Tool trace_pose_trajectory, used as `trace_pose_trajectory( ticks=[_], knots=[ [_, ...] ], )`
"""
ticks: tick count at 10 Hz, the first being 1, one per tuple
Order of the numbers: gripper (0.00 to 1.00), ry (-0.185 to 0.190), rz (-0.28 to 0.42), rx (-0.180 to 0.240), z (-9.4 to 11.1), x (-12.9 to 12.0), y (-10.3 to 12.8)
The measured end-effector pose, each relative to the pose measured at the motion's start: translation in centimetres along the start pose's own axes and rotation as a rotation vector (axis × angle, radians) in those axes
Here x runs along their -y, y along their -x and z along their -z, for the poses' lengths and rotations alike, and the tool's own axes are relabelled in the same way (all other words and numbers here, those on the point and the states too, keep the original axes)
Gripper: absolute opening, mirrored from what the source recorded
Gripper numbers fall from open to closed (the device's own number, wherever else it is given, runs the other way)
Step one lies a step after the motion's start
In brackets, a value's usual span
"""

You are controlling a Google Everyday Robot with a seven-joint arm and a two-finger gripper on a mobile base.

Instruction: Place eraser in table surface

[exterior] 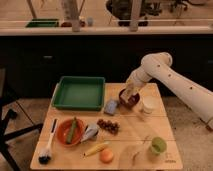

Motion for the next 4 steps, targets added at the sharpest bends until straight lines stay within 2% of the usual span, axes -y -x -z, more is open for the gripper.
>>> trace_pose_trajectory(
  ticks=[2, 4],
  knots=[
    [0.0, -0.005, -0.001, 0.041, 0.1, -0.5, 1.1],
    [0.0, -0.019, -0.008, 0.114, 0.2, -2.0, 2.4]
  ],
)
